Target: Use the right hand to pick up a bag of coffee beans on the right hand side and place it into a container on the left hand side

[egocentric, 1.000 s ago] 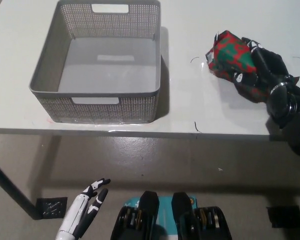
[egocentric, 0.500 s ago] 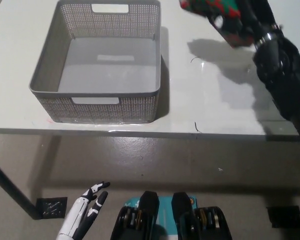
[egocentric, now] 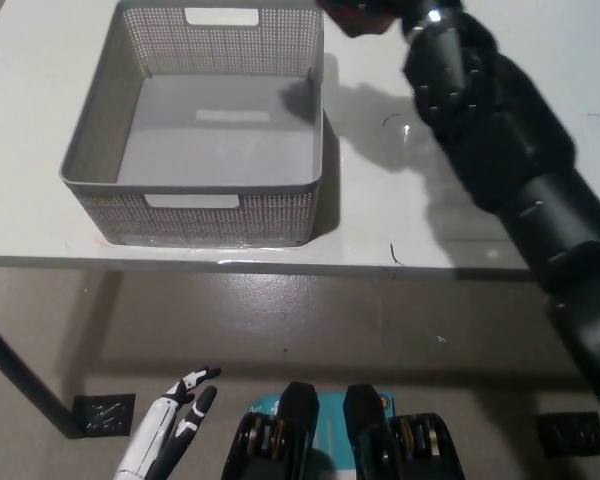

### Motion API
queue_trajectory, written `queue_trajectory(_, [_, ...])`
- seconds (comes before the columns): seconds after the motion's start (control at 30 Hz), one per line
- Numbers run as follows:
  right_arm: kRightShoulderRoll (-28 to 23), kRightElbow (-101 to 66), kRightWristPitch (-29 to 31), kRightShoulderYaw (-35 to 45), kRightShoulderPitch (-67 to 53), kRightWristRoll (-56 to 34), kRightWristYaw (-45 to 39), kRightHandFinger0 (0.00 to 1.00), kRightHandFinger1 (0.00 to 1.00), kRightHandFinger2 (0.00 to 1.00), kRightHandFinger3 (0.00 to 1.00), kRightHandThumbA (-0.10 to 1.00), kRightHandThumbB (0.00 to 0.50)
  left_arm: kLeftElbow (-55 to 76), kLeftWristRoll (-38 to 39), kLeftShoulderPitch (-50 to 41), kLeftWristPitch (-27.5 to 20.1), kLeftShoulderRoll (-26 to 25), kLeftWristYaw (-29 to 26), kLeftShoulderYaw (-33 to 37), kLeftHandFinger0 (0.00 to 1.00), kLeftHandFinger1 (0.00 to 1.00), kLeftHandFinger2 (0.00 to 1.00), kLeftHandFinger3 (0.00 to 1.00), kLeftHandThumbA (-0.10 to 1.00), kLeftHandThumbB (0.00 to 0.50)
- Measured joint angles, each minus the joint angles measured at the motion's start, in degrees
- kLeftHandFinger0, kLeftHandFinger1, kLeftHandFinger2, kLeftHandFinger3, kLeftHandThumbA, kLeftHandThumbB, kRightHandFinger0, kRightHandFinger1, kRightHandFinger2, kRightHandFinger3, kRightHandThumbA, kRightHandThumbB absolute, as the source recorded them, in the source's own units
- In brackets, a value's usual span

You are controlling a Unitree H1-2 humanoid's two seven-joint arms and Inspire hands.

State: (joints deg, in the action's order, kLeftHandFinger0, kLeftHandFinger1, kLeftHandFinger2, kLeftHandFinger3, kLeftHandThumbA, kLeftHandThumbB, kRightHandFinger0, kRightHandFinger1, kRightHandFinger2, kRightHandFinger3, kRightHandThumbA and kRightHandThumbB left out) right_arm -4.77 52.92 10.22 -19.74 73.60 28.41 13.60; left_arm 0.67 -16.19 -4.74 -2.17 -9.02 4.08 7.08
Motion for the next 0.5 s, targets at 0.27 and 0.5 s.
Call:
queue_trajectory(0.27, [5.85,0.98,-1.89,0.25,2.02,-0.23,-0.29,0.0,0.42,0.84,0.98,-0.1,0.173,0.71,-0.18,0.02,0.02,-0.25,0.71,0.63,1.0,1.0,1.0,1.0,1.0,0.281])
queue_trajectory(0.5, [9.95,4.27,-2.02,0.35,2.44,-0.3,-0.28,0.0,0.43,0.85,0.91,-0.1,0.181,0.95,-0.66,0.75,0.07,-0.48,1.42,2.07,1.0,1.0,1.0,1.0,1.0,0.219])
